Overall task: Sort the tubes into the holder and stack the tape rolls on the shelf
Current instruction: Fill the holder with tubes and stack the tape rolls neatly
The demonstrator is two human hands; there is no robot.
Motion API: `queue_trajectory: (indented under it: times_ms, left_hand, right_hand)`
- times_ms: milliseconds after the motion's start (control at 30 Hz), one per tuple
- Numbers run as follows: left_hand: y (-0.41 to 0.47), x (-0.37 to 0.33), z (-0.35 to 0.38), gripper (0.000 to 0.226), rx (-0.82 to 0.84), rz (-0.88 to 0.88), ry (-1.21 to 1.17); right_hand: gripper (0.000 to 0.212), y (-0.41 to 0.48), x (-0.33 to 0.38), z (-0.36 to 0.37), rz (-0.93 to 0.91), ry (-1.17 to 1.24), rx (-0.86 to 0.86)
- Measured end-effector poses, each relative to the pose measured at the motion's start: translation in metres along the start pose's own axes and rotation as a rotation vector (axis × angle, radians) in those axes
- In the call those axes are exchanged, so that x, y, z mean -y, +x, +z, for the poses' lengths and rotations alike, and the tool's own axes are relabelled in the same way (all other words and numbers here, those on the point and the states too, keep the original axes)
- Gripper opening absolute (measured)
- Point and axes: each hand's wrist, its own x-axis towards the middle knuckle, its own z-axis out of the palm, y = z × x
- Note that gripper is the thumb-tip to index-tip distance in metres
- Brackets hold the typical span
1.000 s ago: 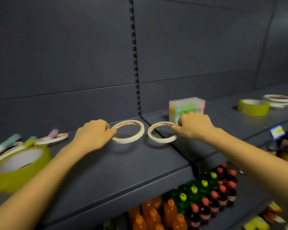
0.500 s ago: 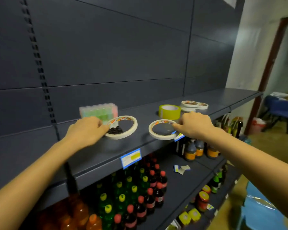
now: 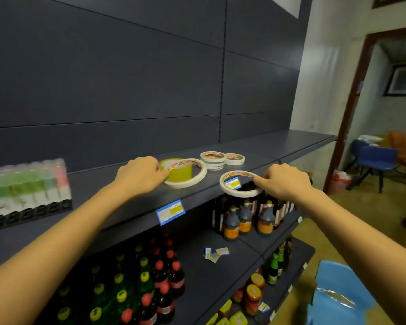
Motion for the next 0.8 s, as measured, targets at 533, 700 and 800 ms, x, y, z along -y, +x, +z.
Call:
queue_trajectory:
  times_ms: [533, 700, 800]
  left_hand:
    - [0.183, -0.102, 0.075, 0.043, -0.023, -0.036, 0.021]
    - [0.215, -0.116, 0.09, 0.04, -0.076, -0.06, 0.048]
    - [0.229, -0.117, 0.096, 0.036, -0.086, -0.098, 0.093]
  right_hand:
    - [0.045, 0.185, -0.101, 0.068, -0.006, 0.048, 0.074]
    - [0.044, 0.239, -0.104, 0.081, -0.038, 0.106, 0.113]
    - [0.038, 0.266, -0.094, 0.093, -0.087, 0.133, 0.134]
